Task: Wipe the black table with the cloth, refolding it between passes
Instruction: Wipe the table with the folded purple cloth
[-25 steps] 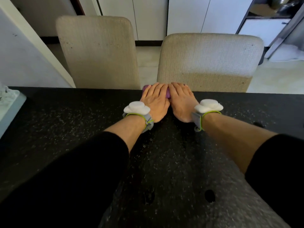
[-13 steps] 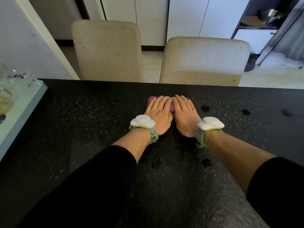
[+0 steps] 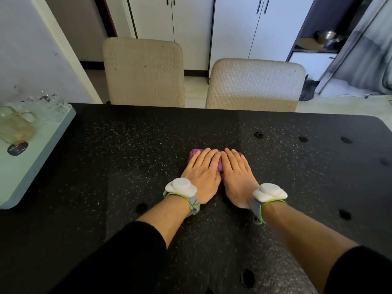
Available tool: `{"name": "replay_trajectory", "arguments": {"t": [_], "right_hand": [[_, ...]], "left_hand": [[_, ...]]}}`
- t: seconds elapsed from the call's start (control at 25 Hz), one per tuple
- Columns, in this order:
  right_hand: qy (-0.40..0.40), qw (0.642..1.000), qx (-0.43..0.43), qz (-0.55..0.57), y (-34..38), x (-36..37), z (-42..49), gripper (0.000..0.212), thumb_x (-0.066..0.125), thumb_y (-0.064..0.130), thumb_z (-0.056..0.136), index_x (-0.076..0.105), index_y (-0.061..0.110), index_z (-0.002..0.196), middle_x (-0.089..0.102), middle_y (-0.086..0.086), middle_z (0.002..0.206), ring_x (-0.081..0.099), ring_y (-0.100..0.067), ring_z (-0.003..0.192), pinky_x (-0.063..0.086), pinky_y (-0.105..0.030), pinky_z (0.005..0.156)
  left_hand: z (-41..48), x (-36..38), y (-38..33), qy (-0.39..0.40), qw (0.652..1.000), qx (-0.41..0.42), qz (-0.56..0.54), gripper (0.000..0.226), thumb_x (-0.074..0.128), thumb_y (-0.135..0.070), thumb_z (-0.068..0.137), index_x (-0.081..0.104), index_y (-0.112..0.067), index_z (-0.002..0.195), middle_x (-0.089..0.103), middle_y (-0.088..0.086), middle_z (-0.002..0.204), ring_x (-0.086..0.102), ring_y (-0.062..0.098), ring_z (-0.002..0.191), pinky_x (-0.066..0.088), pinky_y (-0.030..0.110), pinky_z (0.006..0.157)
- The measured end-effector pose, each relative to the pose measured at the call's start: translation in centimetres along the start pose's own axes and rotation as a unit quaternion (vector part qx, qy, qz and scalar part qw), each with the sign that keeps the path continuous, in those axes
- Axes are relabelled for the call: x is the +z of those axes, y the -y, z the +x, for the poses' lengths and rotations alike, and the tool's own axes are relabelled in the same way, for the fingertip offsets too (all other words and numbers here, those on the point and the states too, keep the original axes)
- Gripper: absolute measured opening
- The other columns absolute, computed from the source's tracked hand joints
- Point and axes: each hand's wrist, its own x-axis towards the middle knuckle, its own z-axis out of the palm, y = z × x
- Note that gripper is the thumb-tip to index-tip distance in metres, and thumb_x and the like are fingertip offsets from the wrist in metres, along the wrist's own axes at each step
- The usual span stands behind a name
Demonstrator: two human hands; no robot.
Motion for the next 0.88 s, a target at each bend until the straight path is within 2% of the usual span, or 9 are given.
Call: {"name": "replay_trajectory", "arguments": {"t": [0.36, 0.48, 0.68, 0.88], "right_hand": [[-0.017, 0.999, -0.033, -0.002, -4.4, -0.1, 6.1, 0.064, 0.03, 0.029, 0.107, 0.001, 0.008, 0.16, -0.001, -0.01, 0.169, -0.007, -0.026, 0.156, -0.007, -0.039, 0.126], [-0.014, 0.999, -0.034, 0.004, -6.5, -1.0, 9.0, 0.065, 0.033, 0.029, 0.107, 0.003, 0.009, 0.161, 0.002, -0.01, 0.169, -0.005, -0.026, 0.156, -0.006, -0.039, 0.126], [-0.039, 0.998, -0.045, 0.012, -10.2, -1.9, 15.2, 0.066, 0.039, 0.025, 0.104, 0.01, 0.007, 0.16, 0.012, -0.013, 0.167, 0.004, -0.029, 0.156, -0.002, -0.041, 0.126], [-0.027, 0.998, -0.062, 0.011, -12.8, -2.7, 19.1, 0.068, 0.042, 0.024, 0.102, 0.01, 0.006, 0.159, 0.012, -0.014, 0.167, 0.006, -0.031, 0.155, -0.001, -0.041, 0.126]], "left_hand": [[6.1, 0.8, 0.6, -0.013, 1.0, -0.018, 0.01, 0.068, 0.019, -0.037, 0.095, 0.026, -0.011, 0.157, 0.03, 0.005, 0.163, 0.02, 0.021, 0.153, 0.008, 0.038, 0.126], [9.8, 1.1, 0.8, -0.012, 1.0, -0.021, -0.001, 0.063, 0.03, -0.034, 0.099, 0.024, -0.012, 0.157, 0.028, 0.004, 0.164, 0.017, 0.02, 0.153, 0.006, 0.038, 0.126], [17.0, 1.7, 1.6, -0.032, 0.999, -0.034, 0.001, 0.077, 0.01, -0.04, 0.087, 0.032, -0.01, 0.154, 0.036, 0.006, 0.16, 0.026, 0.022, 0.151, 0.009, 0.039, 0.125], [21.2, 2.0, 1.8, -0.037, 0.998, -0.055, 0.004, 0.078, 0.01, -0.041, 0.086, 0.034, -0.01, 0.153, 0.038, 0.004, 0.158, 0.027, 0.02, 0.149, 0.008, 0.036, 0.124]]}}
